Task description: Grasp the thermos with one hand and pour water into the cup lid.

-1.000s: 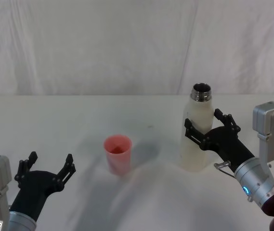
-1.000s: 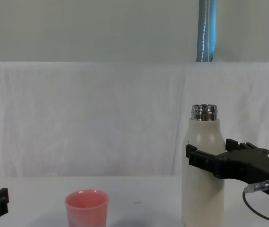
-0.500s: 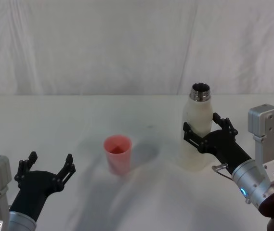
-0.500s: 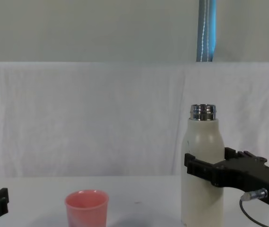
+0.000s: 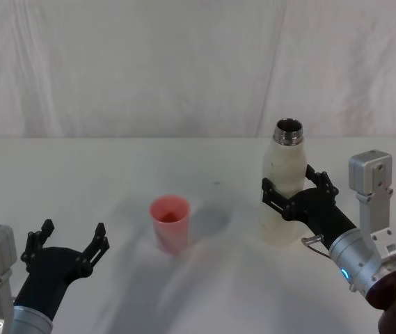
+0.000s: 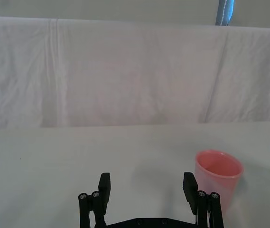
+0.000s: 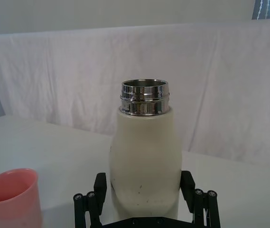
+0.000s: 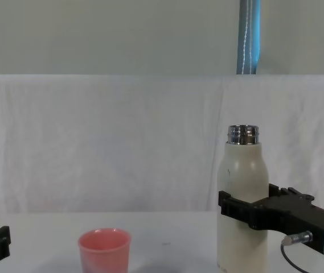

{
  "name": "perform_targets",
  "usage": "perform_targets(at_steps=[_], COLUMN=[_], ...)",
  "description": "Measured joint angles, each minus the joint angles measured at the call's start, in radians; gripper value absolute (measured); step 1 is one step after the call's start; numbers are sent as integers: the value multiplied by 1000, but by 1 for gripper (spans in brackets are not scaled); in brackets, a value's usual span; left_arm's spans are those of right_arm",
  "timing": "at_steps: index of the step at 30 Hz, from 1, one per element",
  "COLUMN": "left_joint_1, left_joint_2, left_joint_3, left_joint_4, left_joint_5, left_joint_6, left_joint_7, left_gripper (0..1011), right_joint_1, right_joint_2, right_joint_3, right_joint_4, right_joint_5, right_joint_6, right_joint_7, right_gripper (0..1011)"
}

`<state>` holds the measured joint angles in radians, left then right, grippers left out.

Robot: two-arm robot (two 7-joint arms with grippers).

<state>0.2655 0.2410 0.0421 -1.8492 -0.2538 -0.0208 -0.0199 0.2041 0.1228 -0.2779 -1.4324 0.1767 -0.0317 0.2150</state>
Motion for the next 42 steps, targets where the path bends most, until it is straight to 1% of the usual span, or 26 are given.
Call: perform_targets(at_steps=[15, 33, 36, 42], left_joint_1=[0, 0, 0, 0], left_joint_2=[0, 0, 0, 0], left_joint_3=[0, 0, 0, 0], left_joint_4=[0, 0, 0, 0], left_joint_5=[0, 0, 0, 0], left_joint_6=[0, 0, 0, 0], left_joint_7=[0, 0, 0, 0], left_gripper=[1001, 1001, 1001, 1001], right_joint_1=[41, 37, 37, 36], right_joint_2=[-18, -17, -17, -16], right_joint_3=[-3, -2, -1, -1], right_joint_4=[68, 61, 61, 60], right_joint_5=[-20, -19, -18, -18], right_joint_6=[-8, -8, -8, -7], right_joint_7=[-8, -8, -8, -7], right_gripper=[1001, 1001, 960, 950])
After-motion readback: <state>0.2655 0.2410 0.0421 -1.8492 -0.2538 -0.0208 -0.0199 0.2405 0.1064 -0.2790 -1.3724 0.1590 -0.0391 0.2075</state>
